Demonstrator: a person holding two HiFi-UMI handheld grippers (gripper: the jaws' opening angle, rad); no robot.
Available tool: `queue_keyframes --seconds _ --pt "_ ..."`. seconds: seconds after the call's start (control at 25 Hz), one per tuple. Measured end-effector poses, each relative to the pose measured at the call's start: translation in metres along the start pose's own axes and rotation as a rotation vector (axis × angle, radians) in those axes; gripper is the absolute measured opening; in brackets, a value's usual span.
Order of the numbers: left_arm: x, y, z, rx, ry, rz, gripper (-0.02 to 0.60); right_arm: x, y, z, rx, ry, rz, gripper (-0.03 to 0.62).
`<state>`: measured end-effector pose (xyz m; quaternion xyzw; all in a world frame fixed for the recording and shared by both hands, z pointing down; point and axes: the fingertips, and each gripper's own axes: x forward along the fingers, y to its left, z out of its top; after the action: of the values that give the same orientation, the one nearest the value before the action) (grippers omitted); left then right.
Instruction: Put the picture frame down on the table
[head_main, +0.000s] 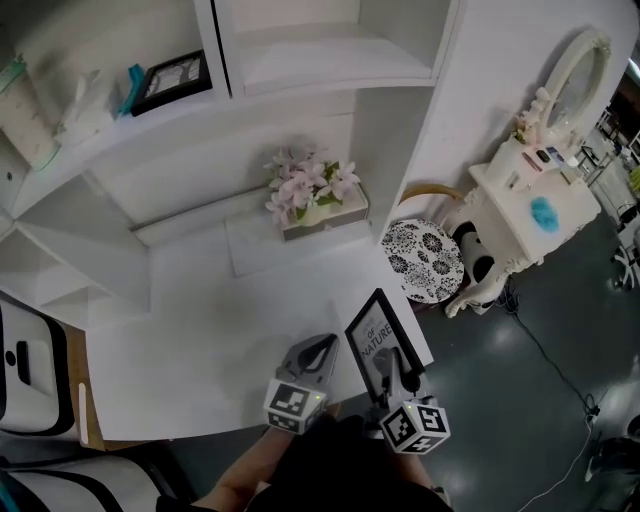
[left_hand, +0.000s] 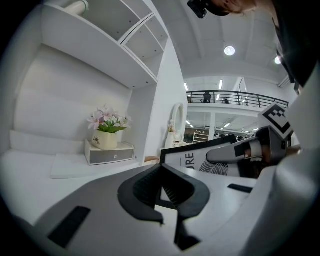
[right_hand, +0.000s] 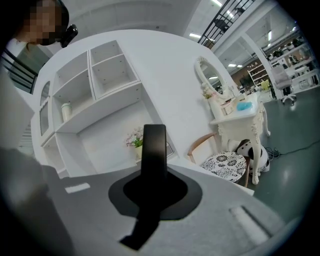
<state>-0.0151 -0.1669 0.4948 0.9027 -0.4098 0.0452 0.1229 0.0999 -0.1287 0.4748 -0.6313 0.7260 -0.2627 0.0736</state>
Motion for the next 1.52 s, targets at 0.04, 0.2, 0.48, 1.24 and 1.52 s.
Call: queue_keyframes --seconds 0.04,0.2,0.48,1.24,1.52 --pt "-0.001 0.001 0.000 -0.001 -0.002 0.005 0.012 0.001 0.001 0.000 0.003 0.003 0.007 0.014" --pt "-0.007 0.004 -0.001 -0.009 -0.008 0.030 0.012 0.001 0.006 -0.002 0.011 0.023 0.029 0.014" --pt "-0.010 0.000 -0.004 -0.032 -0.006 0.051 0.012 -0.003 0.001 -0.002 0.056 0.054 0.038 0.014" --pt "0.031 -0.033 -0.013 -0.065 0.057 0.067 0.012 0.007 -0.049 0.027 0.196 0.064 0.081 0.014" --pt "0.044 -0.040 -0.027 -0.064 0.105 0.055 0.011 0.012 -0.079 0.021 0.382 0.072 0.079 0.014"
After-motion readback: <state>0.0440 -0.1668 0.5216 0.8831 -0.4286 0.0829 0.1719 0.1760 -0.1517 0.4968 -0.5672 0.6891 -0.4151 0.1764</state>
